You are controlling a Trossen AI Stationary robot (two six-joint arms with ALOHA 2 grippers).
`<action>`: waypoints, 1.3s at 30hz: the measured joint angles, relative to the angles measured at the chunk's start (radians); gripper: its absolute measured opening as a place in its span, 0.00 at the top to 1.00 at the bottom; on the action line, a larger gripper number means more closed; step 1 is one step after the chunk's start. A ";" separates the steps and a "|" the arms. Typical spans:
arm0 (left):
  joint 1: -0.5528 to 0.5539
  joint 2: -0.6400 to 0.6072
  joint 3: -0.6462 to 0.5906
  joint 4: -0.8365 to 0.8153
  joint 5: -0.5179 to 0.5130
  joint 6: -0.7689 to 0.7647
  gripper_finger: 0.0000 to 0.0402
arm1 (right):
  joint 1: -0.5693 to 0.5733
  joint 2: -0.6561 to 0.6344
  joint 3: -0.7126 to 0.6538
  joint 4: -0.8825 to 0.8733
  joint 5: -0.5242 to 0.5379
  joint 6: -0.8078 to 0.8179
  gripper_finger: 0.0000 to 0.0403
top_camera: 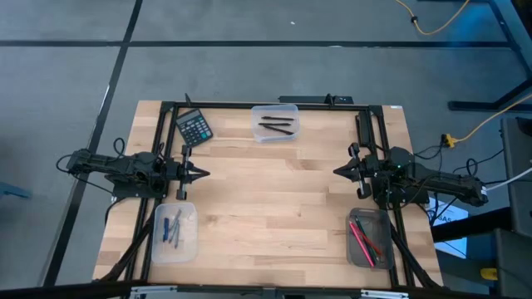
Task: Sort crayons/erasers/pens/pencils in bins
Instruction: Return to Home Position
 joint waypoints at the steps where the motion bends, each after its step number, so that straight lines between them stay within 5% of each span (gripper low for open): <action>1: 0.000 0.000 0.000 0.000 0.000 0.000 1.00 | 0.000 0.000 0.000 0.000 0.000 0.002 0.97; 20: 0.000 0.000 0.000 0.000 0.000 0.000 0.92 | 0.000 0.000 0.000 0.000 0.000 -0.001 0.97; 39: 0.000 0.000 0.000 0.000 0.000 0.000 0.99 | 0.000 0.000 0.000 0.000 0.000 -0.001 0.97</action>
